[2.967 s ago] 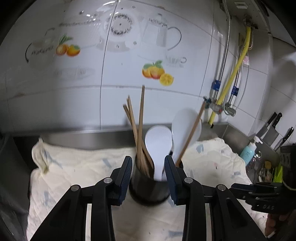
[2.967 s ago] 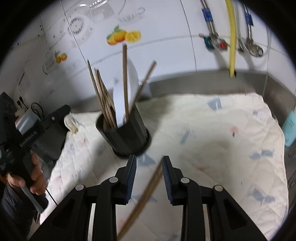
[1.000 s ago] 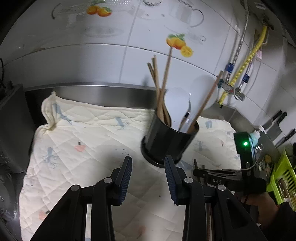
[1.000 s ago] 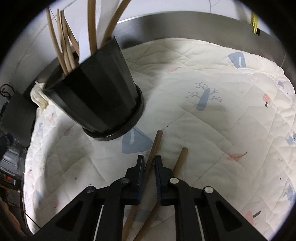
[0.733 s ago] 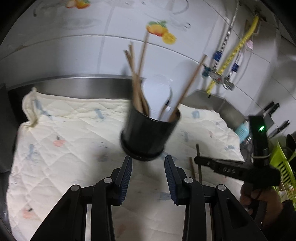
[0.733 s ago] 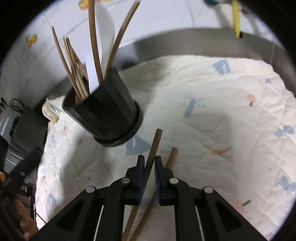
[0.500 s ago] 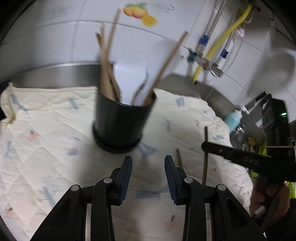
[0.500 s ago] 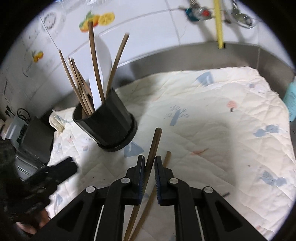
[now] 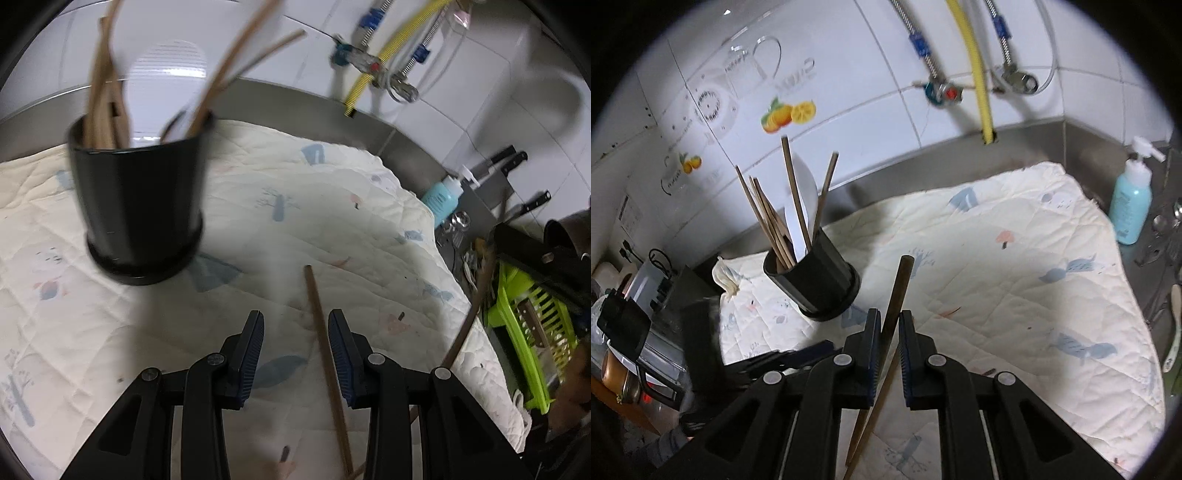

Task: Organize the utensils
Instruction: 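Move both tools back to the remaining chopsticks on the cloth, then grasp a wooden chopstick with the left gripper while the right gripper grasps the last one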

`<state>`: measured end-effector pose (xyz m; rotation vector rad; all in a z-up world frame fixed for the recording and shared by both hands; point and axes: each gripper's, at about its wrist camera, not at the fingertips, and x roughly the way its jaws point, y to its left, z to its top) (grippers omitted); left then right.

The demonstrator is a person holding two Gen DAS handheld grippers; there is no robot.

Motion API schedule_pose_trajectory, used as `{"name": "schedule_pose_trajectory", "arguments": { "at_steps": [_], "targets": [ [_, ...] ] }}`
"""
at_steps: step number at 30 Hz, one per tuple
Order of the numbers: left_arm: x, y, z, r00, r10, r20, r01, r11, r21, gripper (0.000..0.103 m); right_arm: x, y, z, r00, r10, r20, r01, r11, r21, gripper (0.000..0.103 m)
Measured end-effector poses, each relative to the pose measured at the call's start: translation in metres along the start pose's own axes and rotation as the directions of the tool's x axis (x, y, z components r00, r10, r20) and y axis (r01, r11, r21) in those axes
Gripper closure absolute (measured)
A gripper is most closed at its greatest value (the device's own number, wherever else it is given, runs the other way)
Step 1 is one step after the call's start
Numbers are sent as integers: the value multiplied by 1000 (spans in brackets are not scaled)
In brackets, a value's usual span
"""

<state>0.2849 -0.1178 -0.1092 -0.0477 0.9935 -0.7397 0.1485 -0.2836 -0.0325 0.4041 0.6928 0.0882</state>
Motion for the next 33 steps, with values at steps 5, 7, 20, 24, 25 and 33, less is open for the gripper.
{"name": "schedule_pose_trajectory", "arguments": {
  "at_steps": [5, 7, 20, 24, 25, 33],
  "targets": [
    [27, -14, 4, 999, -18, -44, 19, 1000, 23, 66, -20, -9, 2, 999, -19, 41, 19, 1000, 11, 91],
    [34, -20, 6, 998, -17, -53, 18, 999, 34, 66, -25, -13, 2, 999, -25, 49, 24, 1000, 14, 91],
    [66, -34, 7, 992, -13, -126, 21, 998, 61, 79, -51, -18, 6, 993, -59, 103, 61, 998, -7, 93],
    [74, -39, 7, 990, -2, -143, 13, 997, 77, 79, -47, -23, 3, 994, -63, 94, 63, 998, 0, 94],
    [75, -40, 6, 989, 3, -147, 9, 997, 81, 79, -47, -24, 2, 994, -63, 93, 63, 998, 3, 94],
    [86, -44, 12, 982, 52, -179, -36, 995, 94, 89, -38, -36, -4, 996, -72, 52, 70, 997, 36, 94]
  ]
}}
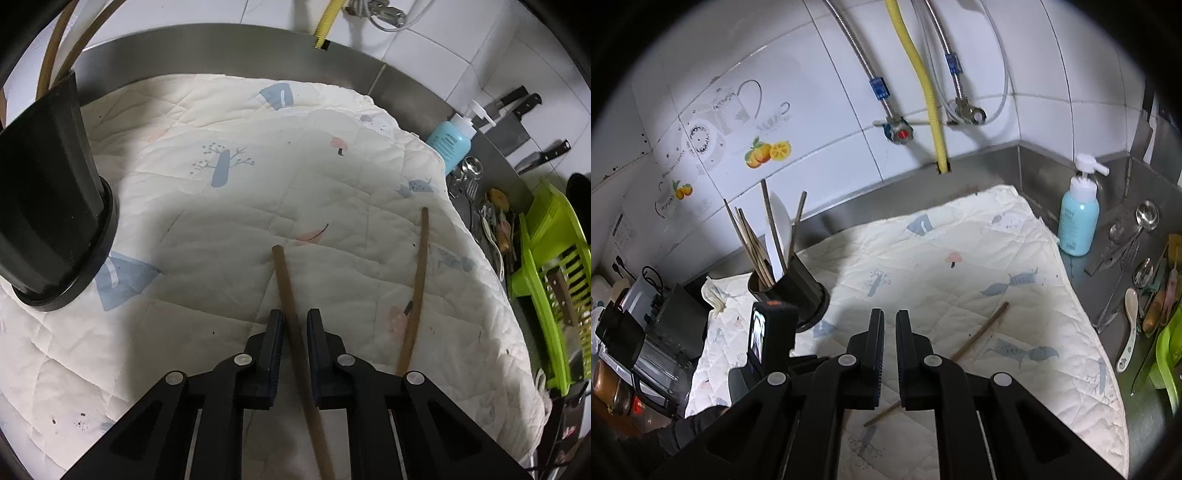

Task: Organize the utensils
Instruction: 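Grasp a wooden chopstick with the left gripper while the right gripper grasps the last one, then lift both chopsticks and carry them above the black holder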

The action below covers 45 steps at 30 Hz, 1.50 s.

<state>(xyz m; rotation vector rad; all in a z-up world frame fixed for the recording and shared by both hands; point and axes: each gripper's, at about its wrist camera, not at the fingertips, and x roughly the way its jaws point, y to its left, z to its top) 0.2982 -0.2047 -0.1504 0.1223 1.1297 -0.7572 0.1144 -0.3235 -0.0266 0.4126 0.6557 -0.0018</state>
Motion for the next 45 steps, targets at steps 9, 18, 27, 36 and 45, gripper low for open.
{"name": "schedule_pose_trajectory", "arguments": {
  "at_steps": [9, 18, 27, 36, 45],
  "targets": [
    [3, -7, 5, 999, 44, 4, -45, 998, 35, 95, 30, -43, -14, 992, -56, -114, 69, 990, 122, 93],
    [-44, 3, 4, 993, -11, 121, 10, 1000, 7, 96, 75, -83, -25, 975, -81, -207, 131, 962, 239, 87],
    [-109, 12, 4, 972, -26, 234, 23, 1000, 14, 97, 112, -101, -14, 962, -94, -257, 179, 926, 332, 77],
    [-158, 34, 4, 948, -14, 318, 18, 1000, -10, 97, 135, -104, -10, 940, -156, -304, 262, 901, 347, 77],
    [-190, 51, -1, 931, 15, 364, 0, 999, -42, 97, 136, -92, -8, 939, -194, -284, 269, 928, 257, 88]
  ]
}}
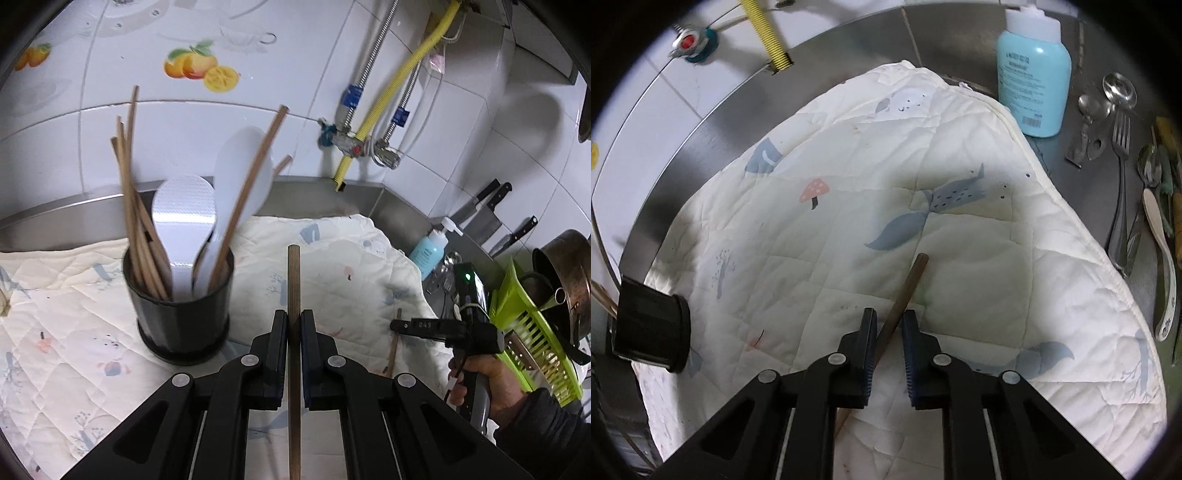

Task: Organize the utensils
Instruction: 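Lift both chopsticks and carry them above the black holder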

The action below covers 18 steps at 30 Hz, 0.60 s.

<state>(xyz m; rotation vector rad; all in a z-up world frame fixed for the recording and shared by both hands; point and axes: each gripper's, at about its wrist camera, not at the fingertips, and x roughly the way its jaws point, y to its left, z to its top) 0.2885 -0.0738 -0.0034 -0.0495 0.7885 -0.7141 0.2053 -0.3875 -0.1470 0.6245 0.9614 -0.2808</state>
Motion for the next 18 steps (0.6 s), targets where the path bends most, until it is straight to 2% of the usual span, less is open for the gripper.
{"name": "schedule_pose_trajectory", "arguments": {
  "at_steps": [6, 10, 18],
  "targets": [
    [-30, 13, 13, 997, 23, 72, -21, 999, -28, 97, -40, 31, -11, 992, 76, 103, -62, 990, -130, 89],
    [-57, 22, 31, 988, 47, 147, -40, 998, -51, 97, -76, 58, -21, 971, 160, 177, -116, 965, -236, 91],
    [-97, 44, 83, 941, 96, 323, -67, 993, -102, 97, -122, 88, -36, 931, 273, 242, -182, 923, -340, 94]
  ]
}}
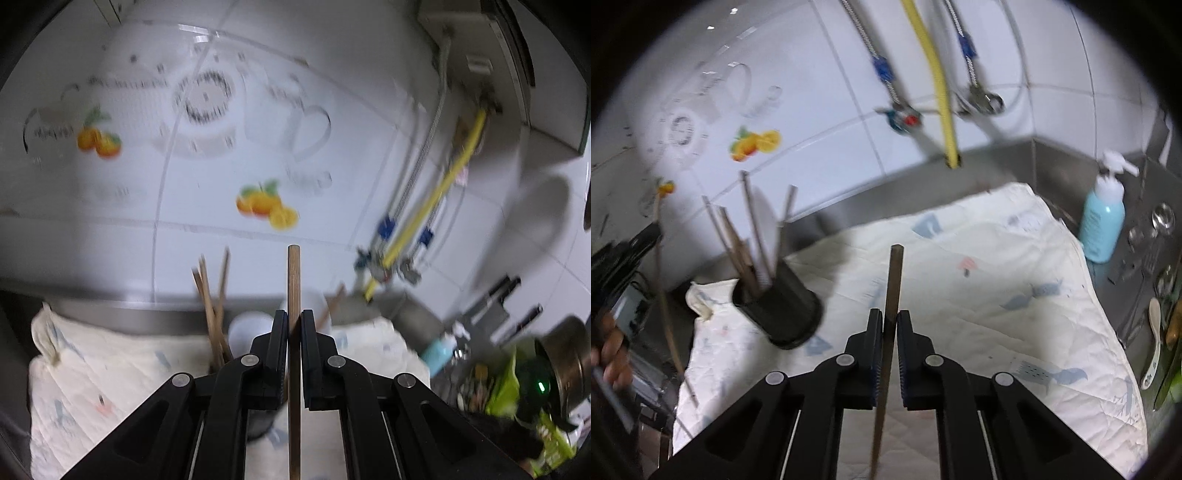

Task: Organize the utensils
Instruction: 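Lift both chopsticks and carry them above the black holder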

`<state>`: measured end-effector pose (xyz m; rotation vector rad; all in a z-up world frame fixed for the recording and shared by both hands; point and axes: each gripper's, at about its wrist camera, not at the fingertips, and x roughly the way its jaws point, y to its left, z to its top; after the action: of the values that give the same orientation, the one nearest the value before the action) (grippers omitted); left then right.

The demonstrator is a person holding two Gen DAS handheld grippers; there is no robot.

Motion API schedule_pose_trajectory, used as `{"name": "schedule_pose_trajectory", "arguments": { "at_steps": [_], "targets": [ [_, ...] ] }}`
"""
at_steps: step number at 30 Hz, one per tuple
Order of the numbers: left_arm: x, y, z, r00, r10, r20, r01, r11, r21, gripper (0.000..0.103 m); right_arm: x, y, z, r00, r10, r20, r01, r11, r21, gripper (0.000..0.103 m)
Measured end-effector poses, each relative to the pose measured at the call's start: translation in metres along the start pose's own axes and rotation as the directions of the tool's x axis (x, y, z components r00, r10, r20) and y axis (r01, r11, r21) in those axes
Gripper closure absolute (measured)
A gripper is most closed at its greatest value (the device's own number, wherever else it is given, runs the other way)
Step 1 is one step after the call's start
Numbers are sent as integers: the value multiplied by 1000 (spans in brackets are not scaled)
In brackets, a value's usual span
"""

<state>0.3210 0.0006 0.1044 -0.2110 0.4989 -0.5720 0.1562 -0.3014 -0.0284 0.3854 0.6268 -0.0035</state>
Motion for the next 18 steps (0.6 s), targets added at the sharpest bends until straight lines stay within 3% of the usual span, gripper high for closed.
{"name": "schedule_pose_trajectory", "arguments": {
  "at_steps": [8, 18],
  "targets": [
    [22, 16, 32, 992, 12, 126, -9, 1000, -23, 97, -7, 14, 1, 999, 22, 24, -21, 999, -29, 94],
    [55, 26, 41, 967, 66, 247, -67, 998, -5, 97, -30, 44, 23, 993, 67, 98, -59, 995, -86, 94]
  ]
}}
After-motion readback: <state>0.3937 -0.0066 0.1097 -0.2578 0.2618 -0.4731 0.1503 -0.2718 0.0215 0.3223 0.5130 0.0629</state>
